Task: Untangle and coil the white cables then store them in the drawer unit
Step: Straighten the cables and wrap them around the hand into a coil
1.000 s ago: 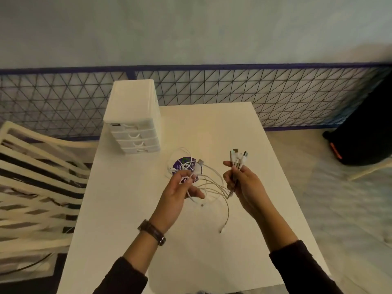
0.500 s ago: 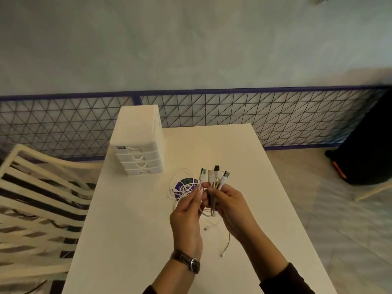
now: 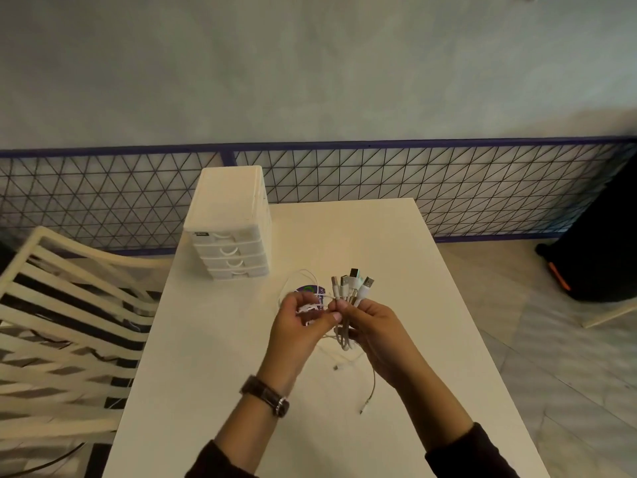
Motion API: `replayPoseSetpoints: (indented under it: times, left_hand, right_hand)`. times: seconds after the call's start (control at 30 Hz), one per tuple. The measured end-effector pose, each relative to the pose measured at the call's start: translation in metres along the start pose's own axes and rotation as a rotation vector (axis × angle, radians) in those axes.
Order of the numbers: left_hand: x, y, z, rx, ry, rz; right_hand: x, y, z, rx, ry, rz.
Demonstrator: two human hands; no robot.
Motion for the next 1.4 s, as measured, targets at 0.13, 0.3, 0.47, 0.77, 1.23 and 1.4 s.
replayPoseSetpoints:
  times: [0.13, 0.3, 0.47, 0.77, 1.23, 1.4]
  left_hand:
    - [-0.023, 0.008, 0.009, 0.366, -0.134, 0.09]
    - [-0.035, 0.004, 0.015, 0.612, -0.119, 0.248]
    - [-0.037, 0.001, 0.015, 0.614, -0.091, 0.315]
    - [-0.052, -0.013, 0.012, 0.708, -0.125, 0.313]
    - [-0.037, -0.003, 0.028, 0.758, 0.165, -0.248]
    - [-0.034, 0.0, 0.014, 0.832, 0.209, -0.45]
  right_hand:
    - [0.006, 0.003, -0.003, 0.219, -0.038, -0.11]
    - [0.008, 0.002, -0.009, 0.449, -0.098, -0.202]
    - [0.009, 0.0, -0.011, 0.48, -0.098, -0.229]
    - [0.013, 0.001, -0.004, 0.55, -0.107, -0.155]
    - [0.052, -0.002, 0.013, 0.28, 0.082, -0.283]
    - [0.091, -0.02, 0.007, 0.422, 0.277, -0.57]
Point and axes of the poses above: each hand's wrist, its own z-axis towards the middle knuckle, its own y-axis out of the back of the hand, x = y × z, the point moved 1 cm from there along z, towards the middle knuckle, and after that the axes turned 8 degrees about -x, right-handed, at the moved point
